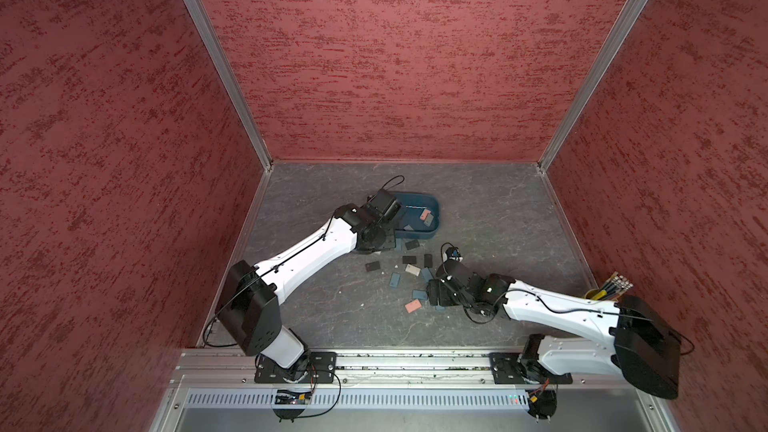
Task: Put the eraser in the storage box
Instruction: Pick up the eraser from the center of the board, then place the eraser in the storage box.
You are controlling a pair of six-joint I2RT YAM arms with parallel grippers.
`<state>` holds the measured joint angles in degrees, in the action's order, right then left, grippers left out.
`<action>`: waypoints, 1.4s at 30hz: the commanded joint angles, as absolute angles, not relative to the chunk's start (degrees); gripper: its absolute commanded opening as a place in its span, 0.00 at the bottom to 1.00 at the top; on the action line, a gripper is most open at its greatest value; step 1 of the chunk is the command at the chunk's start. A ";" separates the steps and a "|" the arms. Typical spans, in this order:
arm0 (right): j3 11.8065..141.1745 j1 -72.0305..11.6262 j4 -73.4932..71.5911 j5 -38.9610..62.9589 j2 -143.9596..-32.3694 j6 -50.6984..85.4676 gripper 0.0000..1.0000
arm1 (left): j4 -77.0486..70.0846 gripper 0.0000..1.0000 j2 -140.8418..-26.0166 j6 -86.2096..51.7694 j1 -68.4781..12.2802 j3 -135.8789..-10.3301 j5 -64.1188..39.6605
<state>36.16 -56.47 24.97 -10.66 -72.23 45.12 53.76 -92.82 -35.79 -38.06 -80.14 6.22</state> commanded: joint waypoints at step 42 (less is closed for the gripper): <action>34.51 -62.20 23.81 -11.73 -79.08 50.22 0.52 | 56.25 0.46 -120.54 -29.28 -33.66 -101.08 1.94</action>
<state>34.44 -61.65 24.86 -10.92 -78.17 49.58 56.58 -118.21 -29.69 -34.02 -100.18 2.17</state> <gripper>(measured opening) 0.525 0.465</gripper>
